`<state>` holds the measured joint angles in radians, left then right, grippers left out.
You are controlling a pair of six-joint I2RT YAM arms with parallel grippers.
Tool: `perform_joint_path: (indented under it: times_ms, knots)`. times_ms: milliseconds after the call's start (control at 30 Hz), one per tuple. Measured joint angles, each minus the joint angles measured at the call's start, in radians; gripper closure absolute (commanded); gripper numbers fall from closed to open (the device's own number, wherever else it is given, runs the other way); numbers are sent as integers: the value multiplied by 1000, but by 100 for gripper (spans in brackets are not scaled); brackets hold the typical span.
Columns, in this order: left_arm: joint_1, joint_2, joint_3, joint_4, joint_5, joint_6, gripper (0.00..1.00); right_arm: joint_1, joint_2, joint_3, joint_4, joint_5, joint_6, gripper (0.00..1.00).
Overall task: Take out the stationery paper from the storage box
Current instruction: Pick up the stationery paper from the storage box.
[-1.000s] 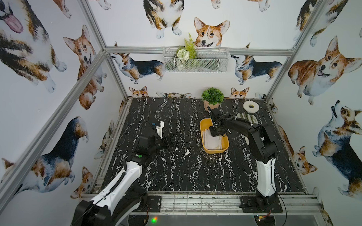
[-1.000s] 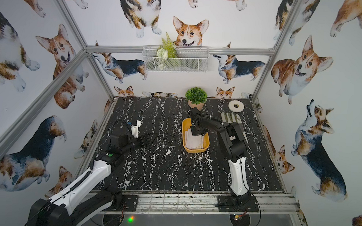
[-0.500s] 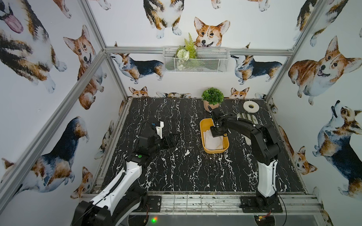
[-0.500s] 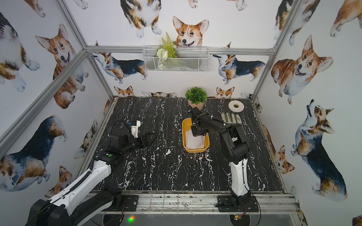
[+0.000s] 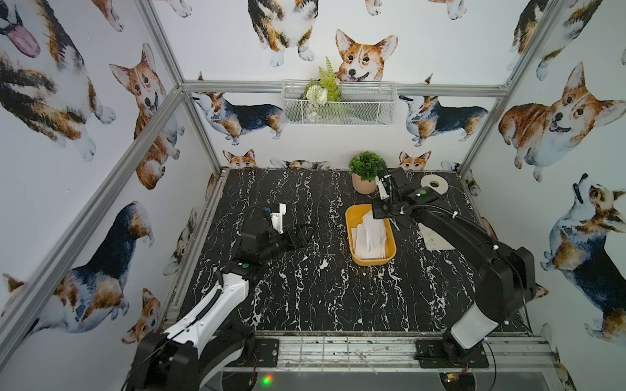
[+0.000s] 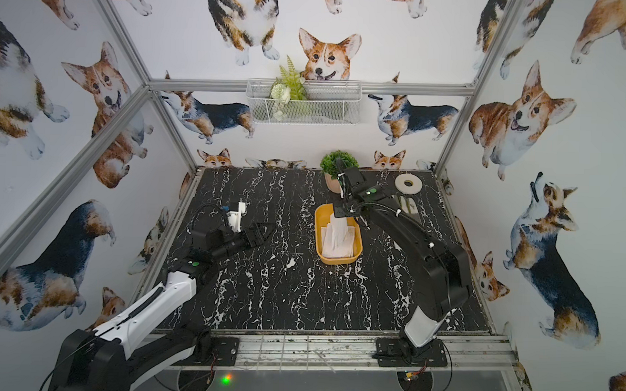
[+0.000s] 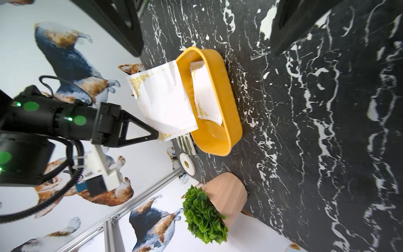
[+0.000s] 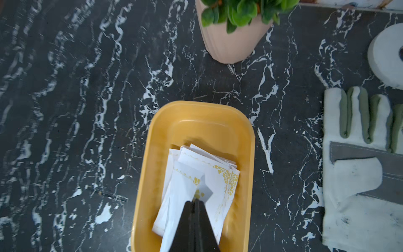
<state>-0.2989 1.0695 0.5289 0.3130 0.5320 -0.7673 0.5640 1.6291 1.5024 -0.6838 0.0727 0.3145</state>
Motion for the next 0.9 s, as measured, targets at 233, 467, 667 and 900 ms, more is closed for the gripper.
perform_joint_path:
  times_ms: [233, 467, 667, 900]
  knots:
    - [-37, 166, 2, 266, 71, -112, 8, 5, -183, -15, 24, -85, 82, 100]
    - [-132, 288, 62, 454, 90, -186, 10, 6, -245, -22, 67, -156, 156, 100]
    - [-212, 363, 109, 556, 86, -221, 11, 14, -244, -31, 89, -181, 182, 100]
    - [-281, 484, 167, 664, 86, -278, 18, 18, -234, -29, 100, -189, 199, 100]
